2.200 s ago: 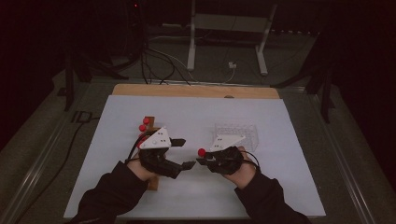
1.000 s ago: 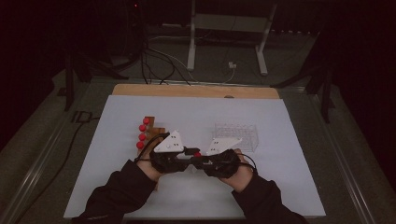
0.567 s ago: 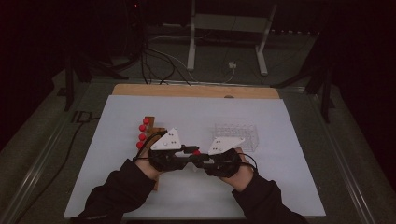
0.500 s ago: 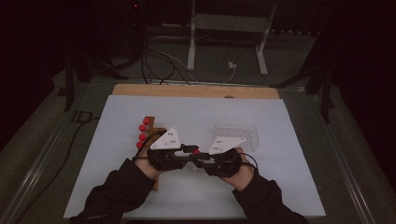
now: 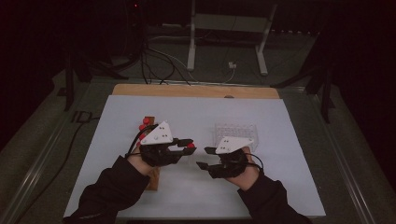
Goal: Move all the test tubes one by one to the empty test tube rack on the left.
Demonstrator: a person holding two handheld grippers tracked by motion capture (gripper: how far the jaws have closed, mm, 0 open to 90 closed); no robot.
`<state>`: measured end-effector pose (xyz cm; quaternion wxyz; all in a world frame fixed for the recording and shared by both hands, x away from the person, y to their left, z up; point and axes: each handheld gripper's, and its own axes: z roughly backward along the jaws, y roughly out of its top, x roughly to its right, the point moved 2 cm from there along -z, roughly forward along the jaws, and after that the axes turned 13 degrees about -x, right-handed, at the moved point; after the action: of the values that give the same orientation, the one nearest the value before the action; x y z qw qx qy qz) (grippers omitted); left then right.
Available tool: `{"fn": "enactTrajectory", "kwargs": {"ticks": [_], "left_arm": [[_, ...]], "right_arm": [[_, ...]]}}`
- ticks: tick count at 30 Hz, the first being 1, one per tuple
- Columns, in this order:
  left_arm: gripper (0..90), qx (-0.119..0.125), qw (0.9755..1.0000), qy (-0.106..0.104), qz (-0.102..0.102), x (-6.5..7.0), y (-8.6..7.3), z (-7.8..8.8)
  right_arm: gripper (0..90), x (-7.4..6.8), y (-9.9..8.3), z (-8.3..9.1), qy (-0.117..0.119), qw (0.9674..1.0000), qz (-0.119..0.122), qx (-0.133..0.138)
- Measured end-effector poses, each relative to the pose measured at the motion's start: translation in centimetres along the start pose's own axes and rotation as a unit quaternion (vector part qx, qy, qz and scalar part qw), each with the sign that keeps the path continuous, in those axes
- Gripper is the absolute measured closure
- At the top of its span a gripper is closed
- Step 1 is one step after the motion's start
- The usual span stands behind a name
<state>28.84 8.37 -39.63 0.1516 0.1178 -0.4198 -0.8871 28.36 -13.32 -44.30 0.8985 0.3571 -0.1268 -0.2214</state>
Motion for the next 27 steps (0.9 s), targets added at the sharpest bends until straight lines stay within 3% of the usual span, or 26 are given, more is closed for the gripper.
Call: {"fn": "enactTrajectory", "kwargs": {"ticks": [6,10,15,18,27], "left_arm": [[72.1,0.004,1.0,0.007,0.006,-0.3,0.0,0.9],[72.1,0.004,0.9999,0.015,0.006,-0.4,-0.1,1.6],[72.1,0.004,0.9996,0.024,0.01,-0.6,-0.4,2.5],[72.1,0.004,0.9995,0.029,0.014,-0.8,-0.7,3.1],[72.1,0.006,0.9983,0.053,0.022,-1.1,-1.6,5.3]], "right_arm": [[21.0,0.4,-0.7,0.3,-0.012,0.9998,-0.017,0.001],[14.2,0.9,-1.2,0.5,-0.021,0.9993,-0.031,0.002],[3.0,1.3,-1.8,1.0,-0.013,0.9987,-0.049,0.007],[1.1,1.5,-2.1,1.4,-0.006,0.9984,-0.054,0.016],[0.0,2.1,-2.8,2.0,-0.015,0.998,-0.057,0.023]]}}
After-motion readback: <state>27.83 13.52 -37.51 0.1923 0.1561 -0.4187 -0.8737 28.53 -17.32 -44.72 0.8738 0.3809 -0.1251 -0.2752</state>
